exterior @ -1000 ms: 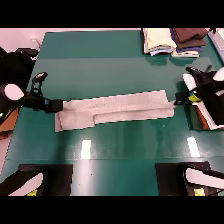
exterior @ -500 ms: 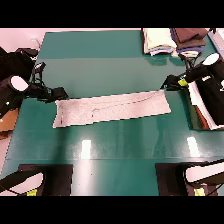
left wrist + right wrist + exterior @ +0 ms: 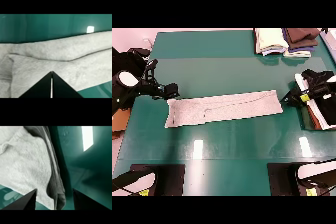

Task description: Fold the shirts.

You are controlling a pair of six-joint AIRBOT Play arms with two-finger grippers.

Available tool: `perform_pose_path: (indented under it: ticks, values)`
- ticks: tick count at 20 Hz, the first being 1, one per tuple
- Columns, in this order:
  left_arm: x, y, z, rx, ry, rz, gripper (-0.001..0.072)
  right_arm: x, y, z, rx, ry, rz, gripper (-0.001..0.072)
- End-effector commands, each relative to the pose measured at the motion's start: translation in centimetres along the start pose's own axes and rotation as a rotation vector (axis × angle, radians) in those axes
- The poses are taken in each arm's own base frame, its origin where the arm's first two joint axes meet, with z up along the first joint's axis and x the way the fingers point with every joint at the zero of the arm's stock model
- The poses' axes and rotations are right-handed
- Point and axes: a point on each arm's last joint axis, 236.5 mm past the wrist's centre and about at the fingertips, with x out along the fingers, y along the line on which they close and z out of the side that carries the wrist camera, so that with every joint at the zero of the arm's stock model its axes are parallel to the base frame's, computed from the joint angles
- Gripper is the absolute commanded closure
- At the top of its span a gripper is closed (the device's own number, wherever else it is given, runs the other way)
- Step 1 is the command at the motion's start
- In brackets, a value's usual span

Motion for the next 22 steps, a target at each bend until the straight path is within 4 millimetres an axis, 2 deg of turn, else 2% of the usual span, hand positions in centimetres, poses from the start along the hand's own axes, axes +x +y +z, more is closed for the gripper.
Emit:
perform_pose_path:
  ticks: [1,3,4,5,6,7,8,10,13,15,17,19,22]
  values:
    - [1.2,-2.7,-0.3,-0.003,0.005,-0.067,0.0684,2.6,0.8,0.1,0.021,-0.015,0.105,0.0212]
    - [3.1,-5.0,-1.8,0.047,0.045,-0.088,0.0684,4.5,2.6,0.2,-0.024,0.006,0.118,0.0285]
    - [4.3,-6.1,-2.8,0.066,0.066,-0.098,0.0685,5.2,3.1,0.3,-0.051,0.003,0.104,0.0358]
    - [5.3,-7.3,-3.5,0.078,0.08,-0.108,0.0685,5.7,3.7,0.5,-0.09,-0.007,0.089,0.0543]
    - [6.4,-8.2,-4.3,0.082,0.094,-0.113,0.0685,5.6,4.3,0.7,-0.117,-0.022,0.085,0.0635]
    - [7.5,-9.3,-5.2,0.091,0.108,-0.121,0.0685,4.9,4.8,1.1,-0.133,-0.048,0.08,0.0688]
    - [8.6,-10.5,-6.0,0.109,0.113,-0.129,0.0685,3.8,5.6,1.3,-0.161,-0.071,0.076,0.0699]
    - [10.7,-12.5,-6.6,0.145,0.114,-0.146,0.0685,0.7,8.6,1.6,-0.244,-0.097,0.092,0.0699]
    - [14.0,-15.2,-7.6,0.178,0.167,-0.168,0.0685,-3.9,14.8,1.3,-0.364,-0.142,0.102,0.0699]
    - [16.0,-16.8,-8.1,0.18,0.197,-0.188,0.0685,-5.8,19.3,0.7,-0.455,-0.184,0.103,0.0699]
    - [17.6,-17.8,-8.9,0.2,0.22,-0.192,0.0685,-7.1,23.6,-0.4,-0.548,-0.21,0.111,0.0699]
    - [18.4,-17.9,-9.1,0.198,0.228,-0.191,0.0685,-7.9,27.3,-1.4,-0.628,-0.233,0.125,0.0699]
    - [18.6,-17.8,-9.2,0.193,0.232,-0.189,0.0685,-8.1,31.5,-3.0,-0.716,-0.238,0.151,0.0699]
